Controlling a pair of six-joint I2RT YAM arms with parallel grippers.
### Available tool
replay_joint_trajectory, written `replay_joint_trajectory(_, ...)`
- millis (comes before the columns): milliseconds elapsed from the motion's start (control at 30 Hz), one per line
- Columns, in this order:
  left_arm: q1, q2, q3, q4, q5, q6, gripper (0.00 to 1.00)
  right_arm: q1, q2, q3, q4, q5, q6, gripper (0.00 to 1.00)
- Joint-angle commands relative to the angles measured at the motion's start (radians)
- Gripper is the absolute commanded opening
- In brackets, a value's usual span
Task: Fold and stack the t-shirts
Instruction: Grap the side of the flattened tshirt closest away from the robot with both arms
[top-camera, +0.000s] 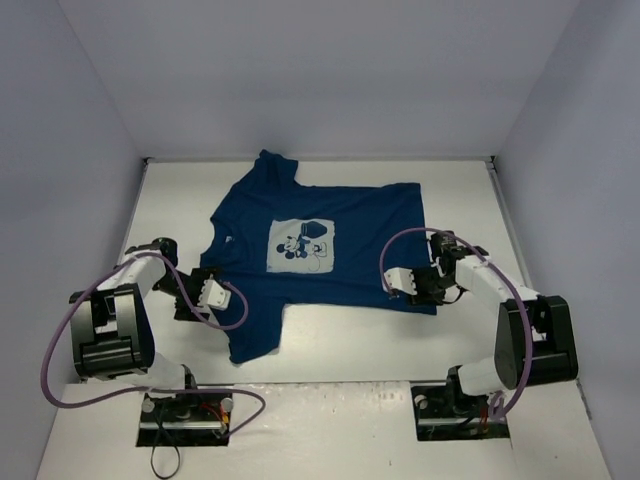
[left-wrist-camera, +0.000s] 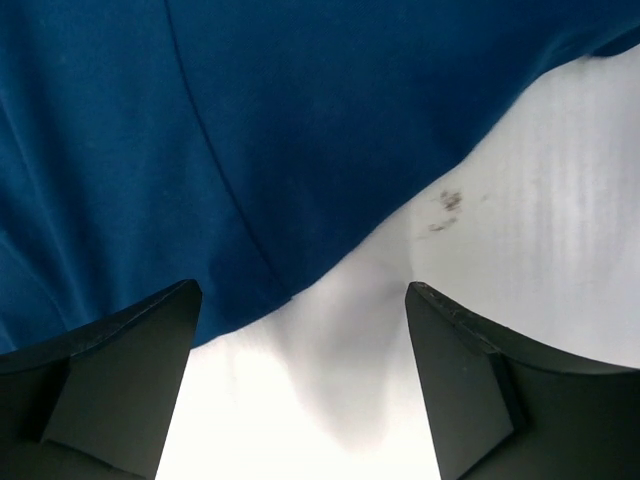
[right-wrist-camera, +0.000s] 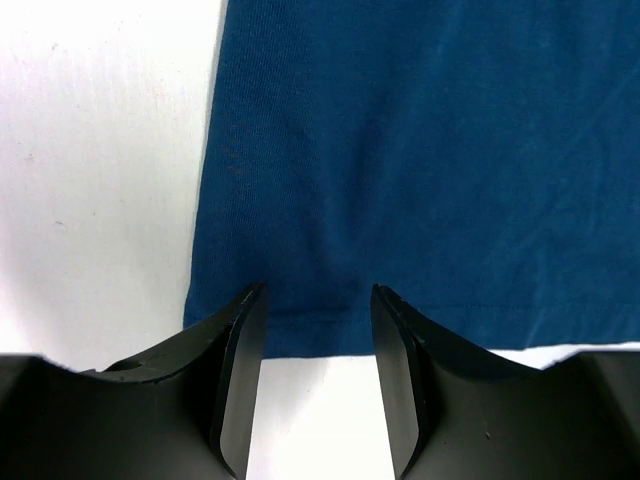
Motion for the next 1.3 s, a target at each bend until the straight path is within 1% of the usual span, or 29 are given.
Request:
replay_joint_trajectory(0, 0.005, 0.028, 0.064, 0.0, 0.02, 0.052, 0.75, -0.008, 0.03, 0.037, 0.009, -0.019, -0.028, 0.43)
replay_joint_trajectory(67, 0.005, 0.043, 0.078, 0.0, 0.021, 0.056, 0.7, -0.007, 0.038, 0.036, 0.009, -0.016, -0.034, 0.43)
replay_joint_trajectory(100, 0.005, 0.047, 0.081, -0.001, 0.023, 0.061, 0.63, -0.007, 0.044, 0.036, 0.01, -0.015, -0.041, 0.43)
replay_joint_trajectory(200, 0.001, 0.054, 0.081, -0.002, 0.033, 0.081, 0.5, -0.008, 0.06, 0.034, 0.013, -0.007, -0.049, 0.42)
replay_joint_trajectory(267, -0.004, 0.057, 0.08, -0.002, 0.039, 0.083, 0.46, -0.008, 0.064, 0.031, 0.012, -0.004, -0.052, 0.42)
replay_joint_trajectory(467, -0.004, 0.034, 0.04, -0.009, 0.056, 0.135, 0.44, -0.007, 0.064, 0.025, 0.013, -0.002, -0.059, 0.43)
replay_joint_trajectory(600, -0.004, -0.004, 0.016, -0.035, 0.069, 0.172, 0.45, -0.009, 0.03, 0.014, 0.01, 0.001, -0.064, 0.45)
replay_joint_trajectory(767, -0.025, 0.021, 0.019, -0.039, 0.05, 0.151, 0.44, -0.009, 0.002, 0.0, 0.005, -0.006, -0.073, 0.46)
replay_joint_trajectory(967, -0.048, 0.098, 0.077, -0.039, 0.016, 0.076, 0.34, -0.009, -0.024, 0.009, -0.027, -0.016, -0.088, 0.49)
replay_joint_trajectory(1067, -0.048, 0.121, 0.091, -0.037, -0.007, 0.072, 0.22, -0.009, -0.036, 0.029, -0.076, -0.034, -0.094, 0.5)
replay_joint_trajectory(1133, -0.048, 0.129, 0.094, -0.037, -0.016, 0.067, 0.17, -0.011, -0.054, 0.045, -0.115, -0.047, -0.091, 0.5)
replay_joint_trajectory(1200, -0.048, 0.132, 0.097, -0.037, -0.017, 0.057, 0.15, -0.009, -0.068, 0.061, -0.153, -0.069, -0.081, 0.5)
replay_joint_trajectory(1267, -0.048, 0.132, 0.094, -0.036, -0.017, 0.056, 0.14, -0.005, -0.117, 0.069, -0.212, -0.082, -0.085, 0.47)
